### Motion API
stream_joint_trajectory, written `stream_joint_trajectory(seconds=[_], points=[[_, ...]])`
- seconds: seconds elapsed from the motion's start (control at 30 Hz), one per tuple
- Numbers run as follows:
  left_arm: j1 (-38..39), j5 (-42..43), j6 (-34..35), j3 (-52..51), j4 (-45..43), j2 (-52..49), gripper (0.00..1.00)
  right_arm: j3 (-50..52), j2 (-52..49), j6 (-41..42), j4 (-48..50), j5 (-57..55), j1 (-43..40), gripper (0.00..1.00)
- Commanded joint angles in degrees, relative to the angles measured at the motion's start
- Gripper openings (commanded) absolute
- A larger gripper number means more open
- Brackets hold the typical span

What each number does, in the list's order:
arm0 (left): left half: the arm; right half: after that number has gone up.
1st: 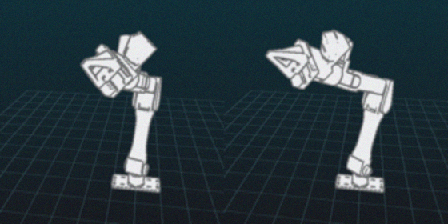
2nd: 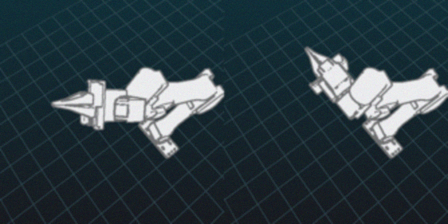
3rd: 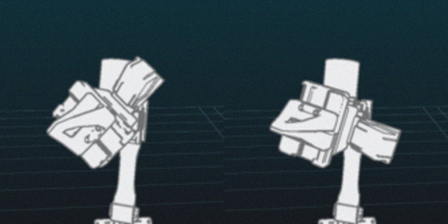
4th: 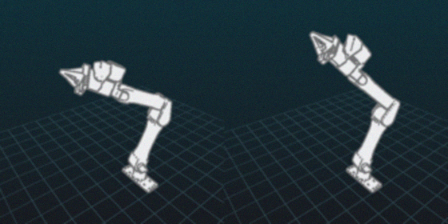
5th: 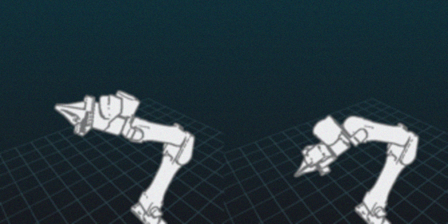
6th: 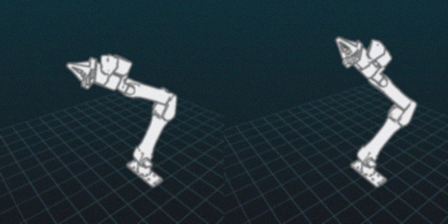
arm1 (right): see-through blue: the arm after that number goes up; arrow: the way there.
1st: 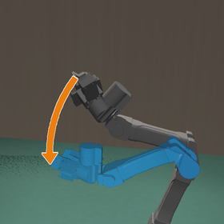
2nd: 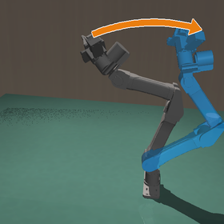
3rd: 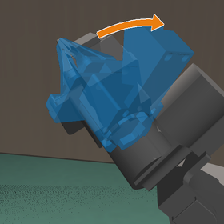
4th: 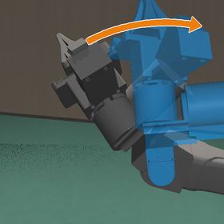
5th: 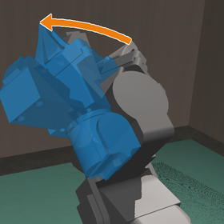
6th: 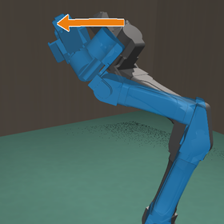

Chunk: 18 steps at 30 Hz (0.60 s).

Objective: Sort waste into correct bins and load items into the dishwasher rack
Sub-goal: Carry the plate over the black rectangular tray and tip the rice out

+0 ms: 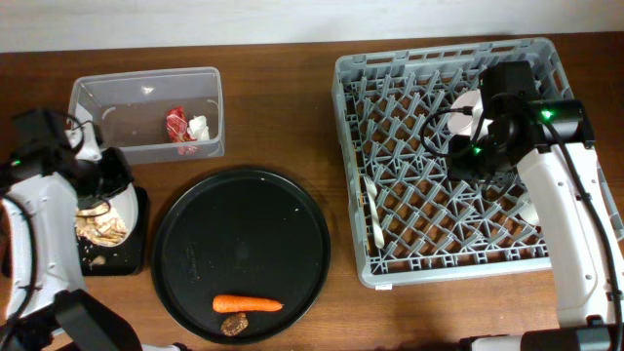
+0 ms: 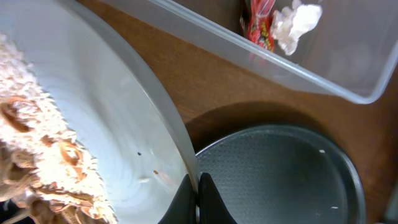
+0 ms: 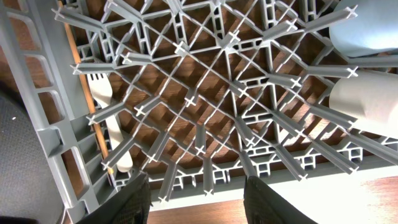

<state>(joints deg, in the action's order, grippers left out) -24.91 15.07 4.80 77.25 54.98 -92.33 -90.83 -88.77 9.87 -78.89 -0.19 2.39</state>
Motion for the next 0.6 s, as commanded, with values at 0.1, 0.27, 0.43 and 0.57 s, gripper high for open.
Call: stream_joint_trajectory(seconds=[0.1,0.27,0.43,0.57], points=[[-9.1,18.1,-4.0,1.4,-0.5,1.6,0.0,0.3,-0.1,-0.4,0.0,-0.5,-0.2,0.51],[-13.9,26.9,-5.4,1.4,-0.5,1.6,0.0,0.3,-0.1,-0.4,0.0,-0.5,-0.2,0.51],[-17.7,34.4,-6.2,1.4,-0.5,1.6,0.0,0.3,-0.1,-0.4,0.0,-0.5,-0.2,0.51],[-19.6,37.7,-6.6,1.4,-0.5,1.6,0.0,0.3,-0.1,-0.4,0.0,-0.5,-0.2,0.51]])
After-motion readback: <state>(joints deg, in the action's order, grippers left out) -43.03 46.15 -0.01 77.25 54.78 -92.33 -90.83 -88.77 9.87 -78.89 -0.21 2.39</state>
